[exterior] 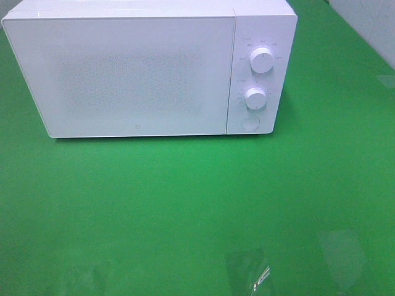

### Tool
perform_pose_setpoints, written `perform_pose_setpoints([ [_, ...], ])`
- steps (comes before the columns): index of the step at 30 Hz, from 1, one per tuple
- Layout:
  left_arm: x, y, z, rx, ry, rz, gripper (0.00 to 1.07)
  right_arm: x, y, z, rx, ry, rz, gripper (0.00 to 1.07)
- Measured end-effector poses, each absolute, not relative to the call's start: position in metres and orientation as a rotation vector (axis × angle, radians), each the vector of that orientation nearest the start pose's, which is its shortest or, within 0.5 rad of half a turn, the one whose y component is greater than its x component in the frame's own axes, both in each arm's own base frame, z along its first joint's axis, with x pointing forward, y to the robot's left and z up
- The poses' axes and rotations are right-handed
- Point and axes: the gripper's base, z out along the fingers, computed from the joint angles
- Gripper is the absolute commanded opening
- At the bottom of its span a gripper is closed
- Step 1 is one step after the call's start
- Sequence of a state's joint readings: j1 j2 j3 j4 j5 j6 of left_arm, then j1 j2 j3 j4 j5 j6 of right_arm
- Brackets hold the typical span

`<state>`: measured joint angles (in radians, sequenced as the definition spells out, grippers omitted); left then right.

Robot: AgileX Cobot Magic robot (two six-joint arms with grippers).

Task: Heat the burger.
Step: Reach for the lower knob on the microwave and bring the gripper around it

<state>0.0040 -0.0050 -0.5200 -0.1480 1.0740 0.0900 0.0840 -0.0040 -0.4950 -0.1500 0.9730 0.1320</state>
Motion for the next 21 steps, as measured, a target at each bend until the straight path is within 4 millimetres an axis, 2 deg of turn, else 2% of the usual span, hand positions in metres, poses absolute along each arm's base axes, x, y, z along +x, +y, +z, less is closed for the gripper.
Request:
perform_pose_setpoints([
  [10,-0.009,-0.012,0.282,0.097,2.023,-0.117,1.00,-0.001,-0.011,0.284,0.046,1.948,-0.034,0.76],
  [15,-0.009,-0.012,0.282,0.097,2.023,-0.117,1.00,0.000,-0.011,0.291,0.042,1.902,-0.029,0.76],
  [21,-0.009,-0.012,0.282,0.097,2.023,-0.117,1.00,0.012,-0.009,0.298,0.030,1.891,-0.028,0.76],
])
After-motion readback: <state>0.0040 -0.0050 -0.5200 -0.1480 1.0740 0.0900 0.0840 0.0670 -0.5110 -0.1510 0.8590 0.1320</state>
